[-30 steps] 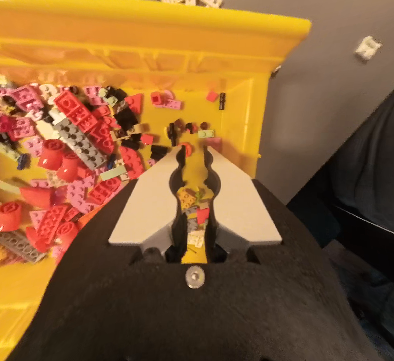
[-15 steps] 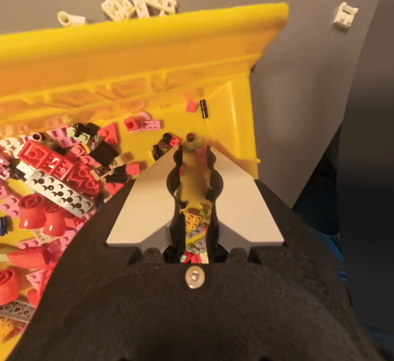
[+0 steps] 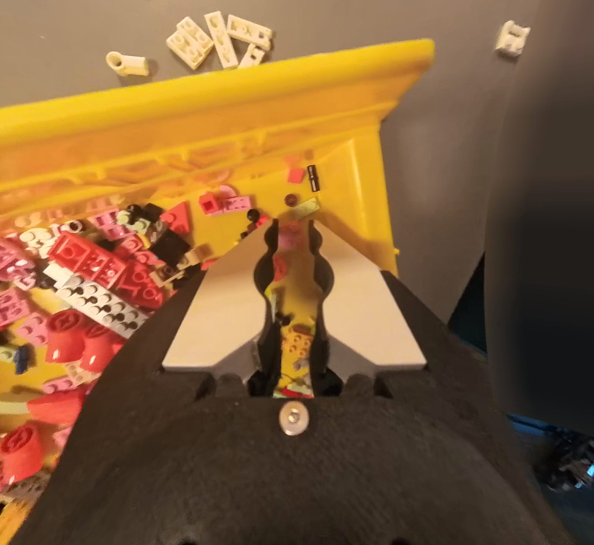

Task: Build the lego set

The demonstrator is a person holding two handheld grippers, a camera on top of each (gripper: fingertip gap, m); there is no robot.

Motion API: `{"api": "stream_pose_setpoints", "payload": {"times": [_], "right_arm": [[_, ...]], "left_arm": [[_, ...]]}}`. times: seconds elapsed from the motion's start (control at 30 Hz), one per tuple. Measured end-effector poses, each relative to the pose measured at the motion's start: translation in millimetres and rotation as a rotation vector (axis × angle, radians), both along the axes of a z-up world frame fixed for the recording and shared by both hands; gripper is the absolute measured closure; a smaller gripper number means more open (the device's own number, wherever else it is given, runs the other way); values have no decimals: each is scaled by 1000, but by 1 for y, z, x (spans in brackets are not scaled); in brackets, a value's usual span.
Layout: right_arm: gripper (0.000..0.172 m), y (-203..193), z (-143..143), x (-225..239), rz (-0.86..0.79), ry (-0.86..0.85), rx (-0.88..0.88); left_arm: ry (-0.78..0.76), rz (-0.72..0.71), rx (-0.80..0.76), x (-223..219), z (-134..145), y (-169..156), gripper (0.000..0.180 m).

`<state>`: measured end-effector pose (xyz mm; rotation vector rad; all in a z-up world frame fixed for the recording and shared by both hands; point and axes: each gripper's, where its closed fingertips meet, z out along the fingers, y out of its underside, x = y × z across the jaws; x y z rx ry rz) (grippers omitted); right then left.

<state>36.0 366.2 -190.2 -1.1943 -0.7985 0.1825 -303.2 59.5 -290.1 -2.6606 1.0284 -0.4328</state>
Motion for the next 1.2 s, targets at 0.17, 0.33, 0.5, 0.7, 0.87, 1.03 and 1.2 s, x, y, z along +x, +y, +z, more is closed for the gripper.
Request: {"api": "stream_pose_setpoints", "payload": {"times": [0.17,0.33,0.5,0.7,0.87,1.03,1.2], "right_arm": [[172,-1,0,-1,7,1,-1],[172,-1,0,-2,14,2,-1],[172,-1,0,-2,16,4,-1],[172,-2,0,-3,25,6,-2],[172,-3,0,-4,29,4,-3],[172,-4,0,-4,38,8,-4],[172,-5,0,-6,47,9,-6]], "left_arm": [[10,-61,38,6,-1,3,158],[53,-55,67,5,-3,12,159],[98,14,95,-11,-3,20,160],[30,-29,110,-6,3,16,160],[21,-166,135,4,5,12,164],[39,-153,102,-2,0,12,165],[70,-163,76,-5,-4,10,168]]}}
